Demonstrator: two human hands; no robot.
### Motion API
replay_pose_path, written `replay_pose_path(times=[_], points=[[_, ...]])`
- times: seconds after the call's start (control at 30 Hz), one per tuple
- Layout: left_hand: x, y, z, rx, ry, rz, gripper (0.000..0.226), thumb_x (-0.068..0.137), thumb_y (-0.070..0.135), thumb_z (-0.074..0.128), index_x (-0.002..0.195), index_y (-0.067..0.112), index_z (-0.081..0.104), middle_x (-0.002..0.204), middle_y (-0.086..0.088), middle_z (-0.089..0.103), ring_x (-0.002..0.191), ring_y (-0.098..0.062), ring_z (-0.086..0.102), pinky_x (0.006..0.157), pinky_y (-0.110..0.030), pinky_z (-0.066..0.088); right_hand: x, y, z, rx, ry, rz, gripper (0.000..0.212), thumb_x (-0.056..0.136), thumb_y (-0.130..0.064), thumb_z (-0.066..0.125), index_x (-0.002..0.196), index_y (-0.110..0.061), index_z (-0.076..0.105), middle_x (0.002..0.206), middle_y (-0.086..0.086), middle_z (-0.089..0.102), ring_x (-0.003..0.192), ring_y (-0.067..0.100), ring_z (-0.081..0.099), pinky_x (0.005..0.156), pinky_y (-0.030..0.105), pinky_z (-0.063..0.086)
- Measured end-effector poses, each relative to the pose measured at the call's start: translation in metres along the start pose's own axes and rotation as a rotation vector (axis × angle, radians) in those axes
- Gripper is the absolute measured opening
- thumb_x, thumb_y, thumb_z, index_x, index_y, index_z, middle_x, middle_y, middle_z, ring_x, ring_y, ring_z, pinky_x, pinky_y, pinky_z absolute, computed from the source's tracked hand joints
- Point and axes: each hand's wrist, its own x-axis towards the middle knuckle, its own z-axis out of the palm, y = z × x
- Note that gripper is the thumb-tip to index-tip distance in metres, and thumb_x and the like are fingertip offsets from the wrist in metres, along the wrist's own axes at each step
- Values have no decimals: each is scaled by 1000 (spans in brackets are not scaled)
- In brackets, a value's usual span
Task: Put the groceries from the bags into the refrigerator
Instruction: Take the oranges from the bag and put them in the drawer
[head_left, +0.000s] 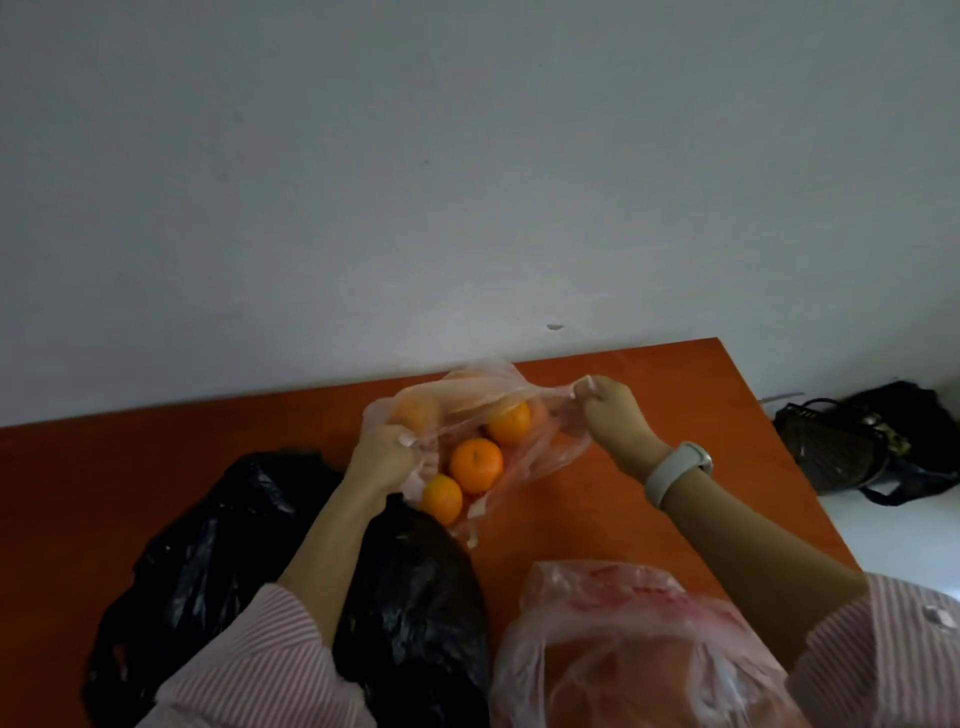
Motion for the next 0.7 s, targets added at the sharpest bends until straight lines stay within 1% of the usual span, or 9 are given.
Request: replay_pose_path(times=[0.1, 0.17, 0.23, 0.3, 0.37, 0.43, 0.53, 0.63, 0.7], points=[[-14, 12, 0, -265, -124, -7, 24, 90, -1, 52, 112, 7, 55, 101, -13, 63, 87, -23, 62, 65, -31, 54, 6, 7, -15, 176, -26, 30, 31, 97, -8, 33, 71, -4, 49, 74, 17, 59, 84, 41, 64, 75, 51, 55], [-21, 21, 3, -378, -167, -28, 22, 90, 0, 52, 111, 5, 56, 96, -12, 62, 83, -24, 61, 62, -34, 52, 8, 8, -27, 152, -9, 8, 34, 98, -9, 33, 68, -5, 49, 74, 18, 58, 81, 39, 62, 77, 54, 54], [-25, 32, 9, -453, -198, -3, 17, 92, 1, 49, 108, 0, 55, 88, -12, 61, 73, -21, 60, 57, -32, 52, 8, 7, -46, 83, 49, -49, 35, 99, -13, 32, 70, -5, 50, 73, 17, 56, 69, 28, 57, 65, 39, 55], [-25, 44, 18, -448, -214, 57, 11, 94, 1, 46, 99, 2, 56, 82, -11, 60, 67, -17, 57, 54, -26, 51, 8, 11, -67, 65, 94, -56, 36, 100, -15, 30, 70, -5, 47, 64, 10, 49, 56, 17, 46, 47, 23, 44], [-21, 56, 33, -427, -232, 97, 13, 95, 1, 43, 92, 7, 55, 76, -7, 56, 55, -11, 53, 47, -20, 45, 12, 20, -86, 130, 93, -1, 36, 101, -17, 28, 70, -8, 43, 58, 5, 41, 48, 15, 38, 42, 22, 34], [-13, 61, 51, -442, -233, 70, 12, 95, 3, 44, 92, 8, 55, 72, -4, 52, 44, -5, 47, 37, -15, 36, 20, 35, -102, 197, 98, 131, 35, 100, -19, 28, 69, -10, 43, 58, 3, 39, 47, 14, 37, 43, 22, 34], [4, 54, 75, -449, -109, 13, 13, 92, 7, 52, 83, 16, 57, 82, -4, 56, 60, -9, 51, 49, -21, 39, 27, 56, -120, 142, 105, 240, 34, 99, -22, 33, 68, -12, 42, 59, 1, 38, 48, 14, 36, 37, 19, 32], [15, 42, 101, -368, 12, 8, 11, 92, 12, 53, 86, 19, 58, 95, -3, 57, 83, -16, 54, 64, -26, 40, 28, 83, -124, -113, 117, 75, 30, 99, -24, 36, 72, -12, 40, 63, 1, 39, 53, 13, 36, 46, 25, 33], [16, 33, 119, -195, 148, 86, 11, 94, 14, 48, 97, 17, 58, 106, -3, 56, 99, -20, 53, 74, -27, 39, 26, 102, -119, -215, 122, -33, 23, 98, -23, 36, 80, -10, 41, 64, 0, 43, 54, 15, 41, 49, 28, 35]])
